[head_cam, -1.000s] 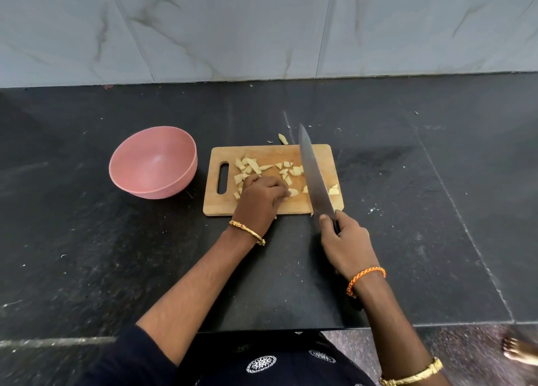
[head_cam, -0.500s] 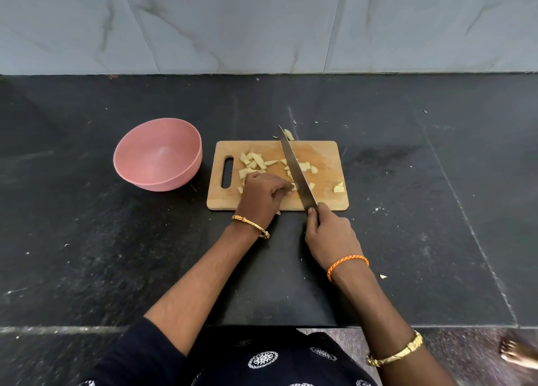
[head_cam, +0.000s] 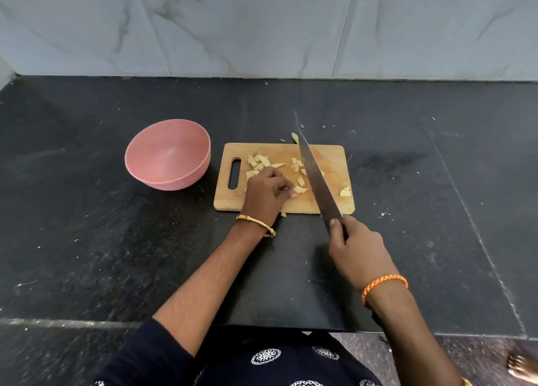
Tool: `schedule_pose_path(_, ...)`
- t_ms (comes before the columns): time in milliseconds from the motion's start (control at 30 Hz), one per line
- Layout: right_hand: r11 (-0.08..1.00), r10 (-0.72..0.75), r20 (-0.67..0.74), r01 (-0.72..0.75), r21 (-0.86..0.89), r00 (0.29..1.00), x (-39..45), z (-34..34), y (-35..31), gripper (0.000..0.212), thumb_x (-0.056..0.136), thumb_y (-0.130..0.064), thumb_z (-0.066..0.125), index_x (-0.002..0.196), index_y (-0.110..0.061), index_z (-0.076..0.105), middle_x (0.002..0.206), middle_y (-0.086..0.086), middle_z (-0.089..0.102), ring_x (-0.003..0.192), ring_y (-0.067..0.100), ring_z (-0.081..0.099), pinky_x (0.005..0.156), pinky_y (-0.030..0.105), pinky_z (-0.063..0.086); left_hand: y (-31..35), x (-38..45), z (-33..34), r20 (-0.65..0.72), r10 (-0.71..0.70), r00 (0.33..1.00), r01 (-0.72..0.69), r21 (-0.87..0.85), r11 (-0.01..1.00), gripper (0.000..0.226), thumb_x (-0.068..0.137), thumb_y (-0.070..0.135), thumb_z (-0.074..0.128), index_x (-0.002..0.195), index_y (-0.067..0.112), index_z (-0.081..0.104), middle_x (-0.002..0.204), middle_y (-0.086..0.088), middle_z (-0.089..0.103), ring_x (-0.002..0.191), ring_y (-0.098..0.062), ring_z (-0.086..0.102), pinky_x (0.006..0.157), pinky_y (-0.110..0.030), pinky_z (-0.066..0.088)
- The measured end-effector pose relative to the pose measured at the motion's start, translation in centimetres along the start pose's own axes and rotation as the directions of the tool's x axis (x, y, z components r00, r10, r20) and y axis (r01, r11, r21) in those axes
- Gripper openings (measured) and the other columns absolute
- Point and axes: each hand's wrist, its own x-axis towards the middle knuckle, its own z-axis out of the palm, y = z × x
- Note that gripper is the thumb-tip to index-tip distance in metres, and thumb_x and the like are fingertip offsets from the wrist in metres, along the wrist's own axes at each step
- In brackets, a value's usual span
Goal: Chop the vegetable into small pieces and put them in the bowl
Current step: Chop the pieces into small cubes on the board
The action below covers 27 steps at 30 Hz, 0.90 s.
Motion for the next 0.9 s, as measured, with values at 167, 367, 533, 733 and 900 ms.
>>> schedule_pose_path(167, 0.999, -0.045, -0.025, 0.046, 0.025, 0.999, 1.3, 1.3, -1.3, 0.027, 0.098, -0.033, 0.036, 0.091, -0.014, 0.053, 0.079, 0.011, 0.057, 0.079, 0.035, 0.057, 0.073, 0.039, 0.05, 0.4, 0.0, -0.3, 0.018, 0.01, 1.0, -0.011, 0.032, 0.999, 0.01, 0.071, 0.0, 0.075, 0.08, 0.002, 0.074, 0.083, -0.005, 0.067, 0.074, -0.007, 0.055, 0.07, 0.001, 0.038)
schedule_pose_path(367, 0.999, -0.039, -0.008, 0.039, -0.005, 0.999, 1.8, 2.6, -1.9, 0.027, 0.099, -0.033, 0.034, 0.089, -0.013, 0.05, 0.081, 0.013, 0.056, 0.082, 0.036, 0.055, 0.073, 0.038, 0.048, 0.4, -0.1, -0.3, -0.006, -0.005, 1.0, 0.005, 0.046, 0.999, 0.009, 0.07, 0.003, 0.076, 0.078, 0.004, 0.074, 0.081, -0.006, 0.07, 0.073, -0.013, 0.061, 0.074, -0.027, 0.051)
schedule_pose_path(533, 0.993, -0.012, -0.005, 0.011, -0.117, 1.0, 2.3, 3.0, -2.6, 0.024, 0.1, -0.032, 0.031, 0.09, -0.015, 0.044, 0.082, 0.01, 0.049, 0.076, 0.033, 0.049, 0.069, 0.035, 0.043, 0.6, -0.1, -0.3, -0.019, -0.017, 1.0, 0.018, 0.045, 0.999, 0.009, 0.07, 0.004, 0.076, 0.078, 0.005, 0.075, 0.08, -0.005, 0.07, 0.074, -0.014, 0.062, 0.078, -0.028, 0.051)
schedule_pose_path(733, 0.983, 0.05, 0.069, -0.037, -0.182, 0.996, 1.7, 2.7, -2.4, 0.026, 0.1, -0.031, 0.03, 0.101, -0.014, 0.05, 0.081, 0.007, 0.049, 0.078, 0.029, 0.051, 0.071, 0.035, 0.044, 0.7, 0.1, -0.3, -0.039, -0.077, 0.996, 0.076, -0.018, 0.997, 0.01, 0.069, 0.003, 0.077, 0.078, 0.006, 0.074, 0.079, -0.002, 0.069, 0.071, -0.007, 0.059, 0.069, -0.005, 0.044)
schedule_pose_path(900, 1.0, 0.008, 0.027, -0.008, 0.001, 1.0, 0.4, 1.4, -1.3, 0.026, 0.098, -0.032, 0.035, 0.087, -0.016, 0.053, 0.078, 0.009, 0.059, 0.078, 0.032, 0.056, 0.071, 0.036, 0.047, 0.3, 0.1, -0.5, -0.014, -0.111, 0.994, 0.11, -0.021, 0.994, 0.014, 0.07, 0.001, 0.075, 0.083, 0.007, 0.074, 0.084, -0.006, 0.072, 0.077, -0.013, 0.063, 0.072, -0.005, 0.044)
